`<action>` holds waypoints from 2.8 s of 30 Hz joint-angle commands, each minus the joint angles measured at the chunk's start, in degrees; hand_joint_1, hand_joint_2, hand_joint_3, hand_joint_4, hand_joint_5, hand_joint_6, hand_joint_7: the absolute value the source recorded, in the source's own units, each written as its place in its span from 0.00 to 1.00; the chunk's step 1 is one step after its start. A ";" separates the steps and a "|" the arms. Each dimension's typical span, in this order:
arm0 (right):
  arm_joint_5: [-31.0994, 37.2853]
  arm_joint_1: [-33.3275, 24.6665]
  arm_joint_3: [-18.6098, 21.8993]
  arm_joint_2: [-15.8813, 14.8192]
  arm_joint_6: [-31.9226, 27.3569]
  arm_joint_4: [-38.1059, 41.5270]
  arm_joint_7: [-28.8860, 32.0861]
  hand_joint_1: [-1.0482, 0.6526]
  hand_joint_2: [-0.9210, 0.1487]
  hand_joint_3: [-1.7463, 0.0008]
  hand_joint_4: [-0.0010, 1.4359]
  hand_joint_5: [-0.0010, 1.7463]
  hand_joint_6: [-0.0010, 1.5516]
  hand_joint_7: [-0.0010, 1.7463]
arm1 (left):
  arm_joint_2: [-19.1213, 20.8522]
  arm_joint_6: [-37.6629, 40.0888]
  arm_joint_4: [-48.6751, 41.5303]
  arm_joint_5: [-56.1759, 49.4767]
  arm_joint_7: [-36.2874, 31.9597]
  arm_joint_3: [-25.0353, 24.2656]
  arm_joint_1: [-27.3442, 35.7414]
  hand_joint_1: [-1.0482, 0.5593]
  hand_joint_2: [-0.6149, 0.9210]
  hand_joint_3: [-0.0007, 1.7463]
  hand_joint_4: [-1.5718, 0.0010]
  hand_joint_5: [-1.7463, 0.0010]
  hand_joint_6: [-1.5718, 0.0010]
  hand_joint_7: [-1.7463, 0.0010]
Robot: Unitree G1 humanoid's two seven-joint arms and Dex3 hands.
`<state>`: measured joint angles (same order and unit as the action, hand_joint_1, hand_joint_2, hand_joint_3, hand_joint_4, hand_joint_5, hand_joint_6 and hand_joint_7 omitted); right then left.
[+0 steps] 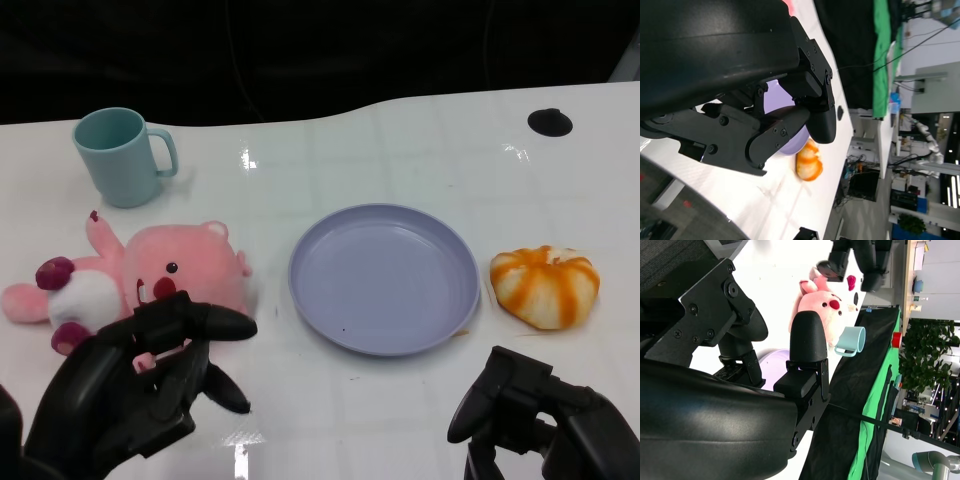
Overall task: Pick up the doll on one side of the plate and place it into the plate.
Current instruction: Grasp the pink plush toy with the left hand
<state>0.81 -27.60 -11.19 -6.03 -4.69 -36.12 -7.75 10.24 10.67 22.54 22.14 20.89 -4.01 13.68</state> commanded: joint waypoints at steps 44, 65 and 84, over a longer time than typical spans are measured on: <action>-0.76 0.11 0.60 -0.16 0.28 -0.53 -0.03 0.67 0.47 0.22 0.47 1.00 0.39 0.88 | 23.41 -14.48 -3.19 -53.64 -3.70 -4.35 -11.29 0.21 1.00 0.03 1.00 0.81 0.89 0.99; -0.49 -0.32 -0.08 0.10 0.28 -0.93 0.25 0.66 0.49 0.21 0.48 1.00 0.39 0.88 | 27.97 -8.65 -23.49 -69.06 0.24 12.69 -27.82 0.19 0.99 0.00 0.98 0.86 0.88 1.00; 0.09 -1.03 -0.83 0.05 -0.97 -2.67 0.71 0.67 0.50 0.19 0.47 1.00 0.39 0.88 | 17.56 -7.52 -61.50 -69.68 -7.19 27.35 -45.28 0.22 1.00 0.01 0.95 0.90 0.90 1.00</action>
<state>1.04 -28.35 -12.10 -5.79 -5.27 -37.85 -7.20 28.45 3.22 -35.88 -47.37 13.88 22.09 -31.44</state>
